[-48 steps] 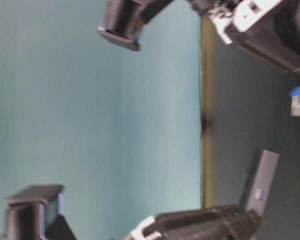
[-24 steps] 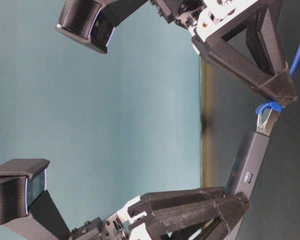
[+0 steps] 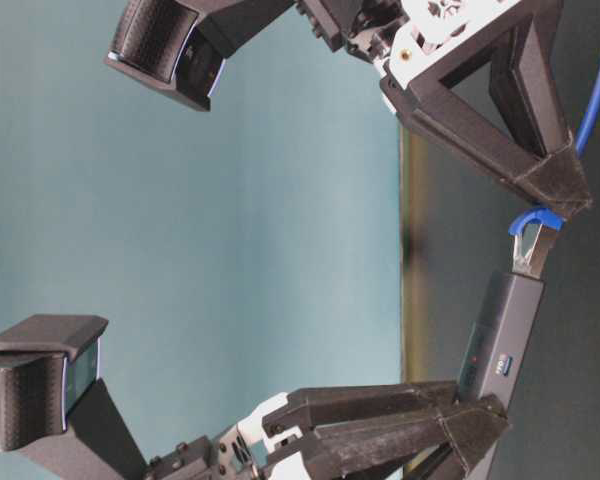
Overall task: Insert the LAN cable into the hub.
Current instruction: 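Lift the hub and cable plug, aligning the plug with the hub port, then push the blue plug into the hub port with the right gripper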
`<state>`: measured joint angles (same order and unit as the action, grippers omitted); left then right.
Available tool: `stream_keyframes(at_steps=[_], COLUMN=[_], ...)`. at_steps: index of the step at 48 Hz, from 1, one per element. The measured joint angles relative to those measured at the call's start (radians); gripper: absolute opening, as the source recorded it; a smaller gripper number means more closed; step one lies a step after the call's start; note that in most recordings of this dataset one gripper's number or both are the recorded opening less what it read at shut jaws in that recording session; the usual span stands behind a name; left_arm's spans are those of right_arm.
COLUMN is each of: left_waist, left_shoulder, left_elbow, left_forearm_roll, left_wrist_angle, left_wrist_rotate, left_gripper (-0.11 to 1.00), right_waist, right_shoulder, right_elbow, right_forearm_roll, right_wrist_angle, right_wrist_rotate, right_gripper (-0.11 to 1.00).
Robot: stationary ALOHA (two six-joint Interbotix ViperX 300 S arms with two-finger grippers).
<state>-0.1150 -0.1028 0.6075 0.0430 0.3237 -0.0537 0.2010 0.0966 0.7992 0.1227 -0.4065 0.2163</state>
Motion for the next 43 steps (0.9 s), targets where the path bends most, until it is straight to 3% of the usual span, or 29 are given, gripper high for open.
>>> stream_keyframes(at_steps=[26,43], left_waist=[0.002,0.009], left_shoulder=[0.08,0.094], left_elbow=[-0.133,-0.156], left_forearm_roll=[0.0,0.0], left_wrist_angle=[0.19,0.198], left_wrist_rotate=[0.078,0.1], left_gripper=[0.29,0.29], right_waist=[-0.014,-0.014], right_shoulder=[0.006,0.018], right_elbow=[-0.025,-0.049], right_forearm_roll=[0.0,-0.003], right_wrist_angle=[0.057,0.072], right_wrist_rotate=[-0.021,-0.032], right_gripper=[0.12,0.12])
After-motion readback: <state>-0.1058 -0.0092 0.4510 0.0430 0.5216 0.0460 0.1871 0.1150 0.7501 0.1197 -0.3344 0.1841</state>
